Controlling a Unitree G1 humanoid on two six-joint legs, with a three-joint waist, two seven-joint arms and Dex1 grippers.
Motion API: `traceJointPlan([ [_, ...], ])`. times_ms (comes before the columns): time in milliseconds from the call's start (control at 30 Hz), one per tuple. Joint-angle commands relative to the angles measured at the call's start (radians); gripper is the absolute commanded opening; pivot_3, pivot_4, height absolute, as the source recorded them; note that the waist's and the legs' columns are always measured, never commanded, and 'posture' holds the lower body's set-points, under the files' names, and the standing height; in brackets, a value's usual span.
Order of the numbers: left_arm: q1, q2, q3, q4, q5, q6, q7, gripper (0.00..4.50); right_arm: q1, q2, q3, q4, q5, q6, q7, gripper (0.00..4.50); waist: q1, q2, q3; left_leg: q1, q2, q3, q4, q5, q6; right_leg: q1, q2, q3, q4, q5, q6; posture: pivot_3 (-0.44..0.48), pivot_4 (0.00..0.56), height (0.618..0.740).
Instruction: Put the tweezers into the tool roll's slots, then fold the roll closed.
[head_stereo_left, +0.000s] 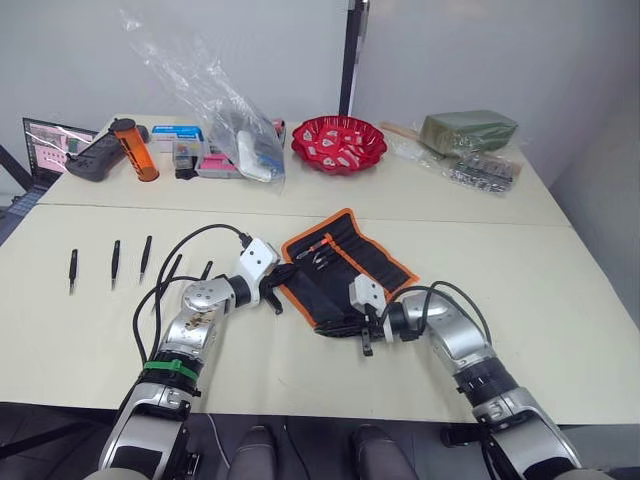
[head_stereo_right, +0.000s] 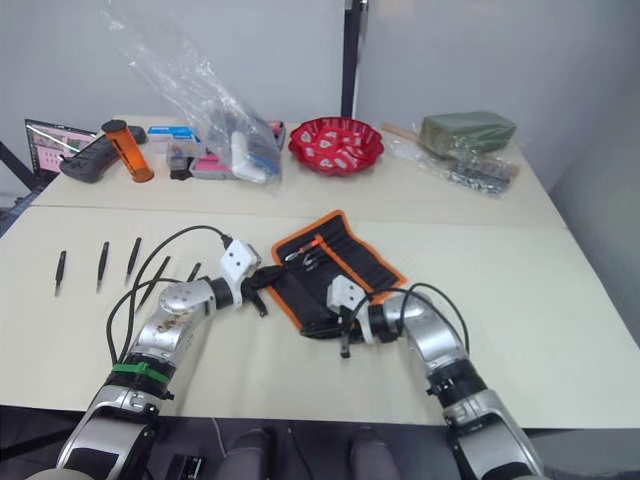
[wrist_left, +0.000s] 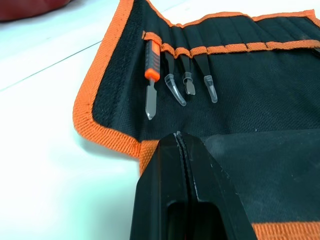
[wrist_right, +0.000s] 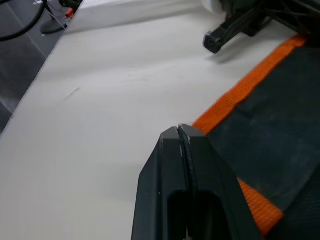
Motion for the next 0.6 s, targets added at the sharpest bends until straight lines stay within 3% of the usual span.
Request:
traceJointPlan([
  [33, 0.038, 0.028, 0.018, -0.061, -0.024, -0.017, -0.040, 0.02, 0.007, -0.037, -0.062, -0.177, 0.094, 0.065, 0.017, 0.00, -0.005, 0.000, 0.000, 0.000, 0.000, 0.000, 0.000, 0.000, 0.000, -0.001, 0.000, 0.000, 0.000, 0.000, 0.000, 0.000, 0.150, 0.729],
  [233, 0.082, 0.093, 0.062, -0.193, -0.086, 0.010, -0.101, 0.02, -0.002, -0.103, -0.173, -0.248, 0.174, 0.156, -0.036, 0.00, -0.006, 0.001, 0.001, 0.000, 0.000, 0.000, -0.003, 0.000, 0.000, -0.002, 0.000, 0.001, 0.000, 0.000, 0.000, 0.000, 0.150, 0.729],
  [500, 0.131, 0.228, 0.195, -0.300, -0.177, 0.105, -0.134, 0.02, -0.040, -0.153, -0.339, -0.091, 0.214, 0.153, -0.118, 0.00, -0.005, 0.001, 0.003, -0.001, 0.000, 0.001, -0.004, 0.000, 0.000, -0.002, -0.001, 0.001, -0.004, 0.000, 0.000, 0.000, 0.150, 0.729],
  [600, 0.200, 0.307, 0.310, -0.326, -0.224, 0.130, -0.133, 0.80, -0.070, -0.179, -0.413, 0.047, 0.198, 0.110, -0.162, 0.00, -0.012, 0.001, 0.003, -0.001, 0.000, 0.002, -0.006, 0.000, 0.000, -0.003, -0.001, 0.001, -0.004, 0.000, -0.001, 0.000, 0.150, 0.729],
])
